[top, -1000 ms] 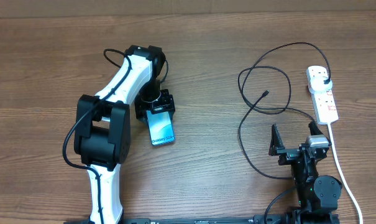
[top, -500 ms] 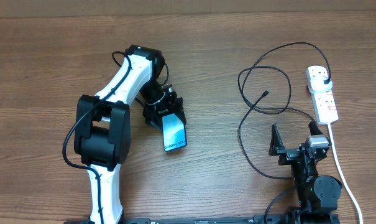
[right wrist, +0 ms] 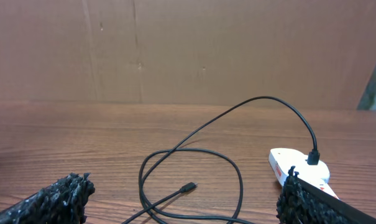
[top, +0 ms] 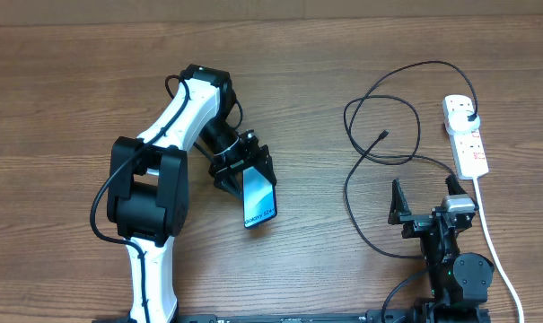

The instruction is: Plug charger to phone and switch on socket

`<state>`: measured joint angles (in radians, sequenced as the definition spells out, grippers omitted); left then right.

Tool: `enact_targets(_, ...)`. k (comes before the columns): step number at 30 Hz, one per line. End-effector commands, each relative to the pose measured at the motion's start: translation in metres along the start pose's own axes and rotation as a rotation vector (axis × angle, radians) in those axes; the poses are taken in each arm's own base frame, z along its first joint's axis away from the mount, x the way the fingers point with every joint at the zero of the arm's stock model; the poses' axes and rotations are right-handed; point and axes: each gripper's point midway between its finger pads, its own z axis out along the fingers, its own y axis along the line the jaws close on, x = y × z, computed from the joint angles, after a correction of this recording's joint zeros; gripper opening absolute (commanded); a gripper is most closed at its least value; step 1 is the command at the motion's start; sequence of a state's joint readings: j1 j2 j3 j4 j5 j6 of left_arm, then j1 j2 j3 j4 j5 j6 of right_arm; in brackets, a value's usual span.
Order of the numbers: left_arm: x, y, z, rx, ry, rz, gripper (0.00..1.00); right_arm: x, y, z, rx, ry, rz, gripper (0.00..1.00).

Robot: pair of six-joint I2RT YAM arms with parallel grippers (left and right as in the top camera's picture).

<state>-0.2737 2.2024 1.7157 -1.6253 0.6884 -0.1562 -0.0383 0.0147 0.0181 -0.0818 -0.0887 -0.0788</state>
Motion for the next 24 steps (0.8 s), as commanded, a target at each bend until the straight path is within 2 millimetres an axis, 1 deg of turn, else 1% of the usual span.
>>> enact_targets(1, 0.007, -0.016, -0.002, 0.065, 0.025, 0.033, 0.66, 0.001, 0.0, 0.0, 0.004, -0.006, -0.006, 1.0)
enact_targets(4, 0.013, -0.019, -0.003, 0.086, 0.049, 0.03, 0.66, 0.001, 0.0, 0.0, 0.004, -0.006, -0.006, 1.0)
enact_targets(12, 0.014, -0.028, -0.004, 0.134, 0.054, 0.03, 0.66, 0.001, 0.0, 0.0, 0.004, -0.006, -0.006, 1.0)
enact_targets(24, 0.014, -0.028, -0.004, 0.139, 0.055, 0.03, 0.65, 0.001, 0.0, 0.0, 0.004, -0.006, -0.006, 1.0)
